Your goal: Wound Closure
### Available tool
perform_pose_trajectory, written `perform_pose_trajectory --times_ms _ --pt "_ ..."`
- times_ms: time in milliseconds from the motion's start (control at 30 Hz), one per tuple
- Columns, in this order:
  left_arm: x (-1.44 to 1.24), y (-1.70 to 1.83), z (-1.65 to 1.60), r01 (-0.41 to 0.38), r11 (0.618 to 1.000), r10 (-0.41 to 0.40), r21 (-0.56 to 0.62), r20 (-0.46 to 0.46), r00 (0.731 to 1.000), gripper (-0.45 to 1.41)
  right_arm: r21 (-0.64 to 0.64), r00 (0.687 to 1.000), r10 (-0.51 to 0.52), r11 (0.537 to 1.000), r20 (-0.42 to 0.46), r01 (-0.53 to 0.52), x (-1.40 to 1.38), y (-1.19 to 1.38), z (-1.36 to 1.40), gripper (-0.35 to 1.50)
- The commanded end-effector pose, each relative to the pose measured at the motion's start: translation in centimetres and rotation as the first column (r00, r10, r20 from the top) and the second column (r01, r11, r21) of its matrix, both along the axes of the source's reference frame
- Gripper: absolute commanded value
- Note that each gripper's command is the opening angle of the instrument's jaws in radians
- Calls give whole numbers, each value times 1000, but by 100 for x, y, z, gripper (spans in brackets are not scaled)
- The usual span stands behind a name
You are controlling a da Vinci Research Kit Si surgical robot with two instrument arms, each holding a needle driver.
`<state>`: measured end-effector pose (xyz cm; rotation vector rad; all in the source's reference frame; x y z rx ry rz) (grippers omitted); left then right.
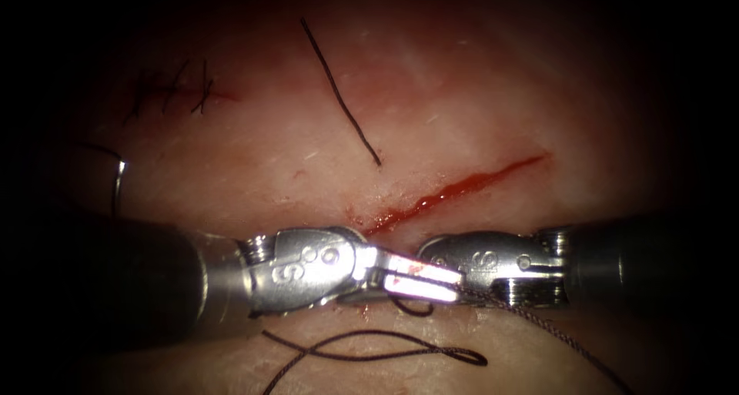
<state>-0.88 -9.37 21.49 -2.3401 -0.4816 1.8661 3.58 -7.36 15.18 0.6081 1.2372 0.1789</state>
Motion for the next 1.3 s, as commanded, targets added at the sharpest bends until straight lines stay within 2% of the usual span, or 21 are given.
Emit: perform_pose_trajectory --times_ms 33,133,300,367,567,600,700,800,900,1033,1100,1167,1200,1267,1300 --pt "-5 -6 8 -2 1000 2 4 6 1000 -45 25 1000 -12 1000 -14 12 5 -13 8 -35" --pt "1 5 21 -22 1000 22 6 37 999 -45 83 997 -45 995 -57 50 2 -20 17 -35" --pt "5 15 33 -12 1000 11 13 80 997 -45 125 992 -46 990 -114 60 0 -24 19 -35" --pt "9 20 47 -7 1000 4 21 108 994 -45 170 985 -26 984 -173 56 -3 -28 15 -35" --pt "14 16 70 -32 999 28 24 135 990 -45 187 980 4 982 -200 34 -12 -32 12 -35" --pt "18 14 81 -42 998 34 57 131 991 -45 189 979 20 982 -204 19 -17 -31 11 -35" --pt "27 12 100 19 993 -32 117 105 994 -45 217 969 76 976 -236 -23 -23 -26 6 -35" --pt "34 8 111 9 993 -21 118 100 995 -45 254 953 140 965 -269 -70 -26 -18 -3 -35" --pt "42 3 111 8 993 -20 117 98 995 -45 333 921 243 933 -305 -137 -23 -15 -11 -35" --pt "41 4 112 4 993 -16 115 99 995 -45 379 923 260 915 -284 -141 -14 -21 -13 -35" --pt "38 4 112 0 994 -12 113 100 995 -45 420 921 295 892 -255 -169 -7 -29 -15 76" --pt "39 3 112 12 993 -23 118 98 995 -45 434 912 324 880 -250 -194 -7 -28 -17 98" --pt "39 3 112 12 993 -23 118 98 995 -45 434 912 324 880 -250 -194 -7 -28 -17 98" --pt "44 2 111 99 984 -112 149 81 990 -45 437 900 365 868 -237 -237 -9 -26 -17 106" --pt "46 2 111 108 982 -121 152 78 990 -45 441 899 371 864 -232 -243 -9 -25 -17 108"
